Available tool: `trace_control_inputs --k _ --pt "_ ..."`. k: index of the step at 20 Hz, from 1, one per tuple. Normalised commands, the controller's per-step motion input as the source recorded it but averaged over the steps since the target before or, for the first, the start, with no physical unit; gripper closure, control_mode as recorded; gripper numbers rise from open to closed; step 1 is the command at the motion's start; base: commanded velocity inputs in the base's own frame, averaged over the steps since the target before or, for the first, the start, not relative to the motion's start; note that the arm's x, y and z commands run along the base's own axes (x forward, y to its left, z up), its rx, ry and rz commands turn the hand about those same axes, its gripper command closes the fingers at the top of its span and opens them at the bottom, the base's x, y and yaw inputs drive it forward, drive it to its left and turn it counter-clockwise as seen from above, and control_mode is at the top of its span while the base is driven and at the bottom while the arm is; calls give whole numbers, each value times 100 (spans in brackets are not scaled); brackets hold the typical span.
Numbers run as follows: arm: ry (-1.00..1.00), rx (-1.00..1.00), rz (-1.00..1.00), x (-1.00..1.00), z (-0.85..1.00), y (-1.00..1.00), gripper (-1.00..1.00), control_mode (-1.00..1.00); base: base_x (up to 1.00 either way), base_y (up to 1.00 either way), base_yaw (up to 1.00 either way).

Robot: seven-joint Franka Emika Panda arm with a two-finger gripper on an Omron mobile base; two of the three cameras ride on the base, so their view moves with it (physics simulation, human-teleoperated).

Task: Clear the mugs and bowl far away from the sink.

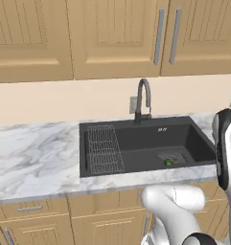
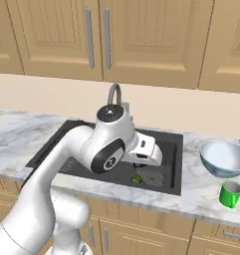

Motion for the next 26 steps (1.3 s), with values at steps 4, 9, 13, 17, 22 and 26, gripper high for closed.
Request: trace_control_inputs --k 4,9,13,17,22,26 --pt "0 0 0 0 0 0 100 100 -59 0 66" --pt "0 0 0 0 0 0 100 100 -55 8 84" --pt "0 0 0 0 0 0 100 100 -46 18 95" --pt "0 0 0 0 0 0 100 100 -38 16 98" --pt "0 0 0 0 0 0 100 100 -36 13 97" --pt "0 0 0 0 0 0 100 100 -34 11 98"
